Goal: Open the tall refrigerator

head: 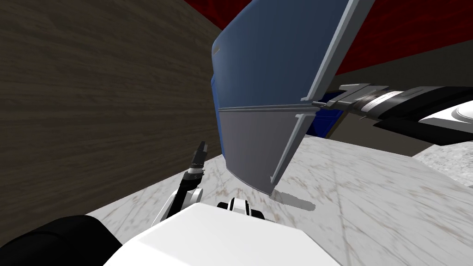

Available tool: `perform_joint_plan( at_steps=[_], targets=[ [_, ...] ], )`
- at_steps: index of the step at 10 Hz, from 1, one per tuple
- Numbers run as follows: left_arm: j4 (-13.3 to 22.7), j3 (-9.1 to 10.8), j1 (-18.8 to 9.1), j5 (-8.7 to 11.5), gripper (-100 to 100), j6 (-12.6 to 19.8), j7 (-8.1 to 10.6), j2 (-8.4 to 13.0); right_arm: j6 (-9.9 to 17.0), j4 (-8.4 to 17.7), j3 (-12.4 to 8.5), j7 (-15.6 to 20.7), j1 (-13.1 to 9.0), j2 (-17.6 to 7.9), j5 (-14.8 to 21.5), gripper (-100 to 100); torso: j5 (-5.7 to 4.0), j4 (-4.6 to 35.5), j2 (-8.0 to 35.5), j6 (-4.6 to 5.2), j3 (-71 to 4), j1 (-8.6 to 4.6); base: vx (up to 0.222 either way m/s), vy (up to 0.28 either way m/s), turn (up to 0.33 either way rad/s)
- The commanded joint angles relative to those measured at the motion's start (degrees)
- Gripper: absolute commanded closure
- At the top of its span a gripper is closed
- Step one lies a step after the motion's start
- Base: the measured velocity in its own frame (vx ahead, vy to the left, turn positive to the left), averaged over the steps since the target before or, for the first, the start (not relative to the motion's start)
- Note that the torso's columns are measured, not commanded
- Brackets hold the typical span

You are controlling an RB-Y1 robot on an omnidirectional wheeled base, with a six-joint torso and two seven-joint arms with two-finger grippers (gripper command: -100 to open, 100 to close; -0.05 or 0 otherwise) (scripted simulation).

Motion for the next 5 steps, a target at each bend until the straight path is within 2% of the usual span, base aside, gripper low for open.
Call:
perform_joint_plan(
  at_steps=[1, 5],
  targets=[
    [0.0, 0.00, 0.0, 0.0, 0, 0.0, 0.00, 0.0, -0.1, 0.1, 0.1, 0.0, 0.2, 0.1, 0.0, 0, -0.10, 0.0, -0.1, 0.04, 0.0, -0.20, 0.002, -0.007, -0.015],
    [0.0, 0.00, 0.0, 0.0, 0, 0.0, 0.00, 0.0, -0.4, 0.2, 0.7, 0.1, 0.7, 0.3, 0.1, 0, -0.34, -0.2, -0.4, 0.15, -0.3, -0.64, 0.000, -0.001, -0.003]
  ],
)
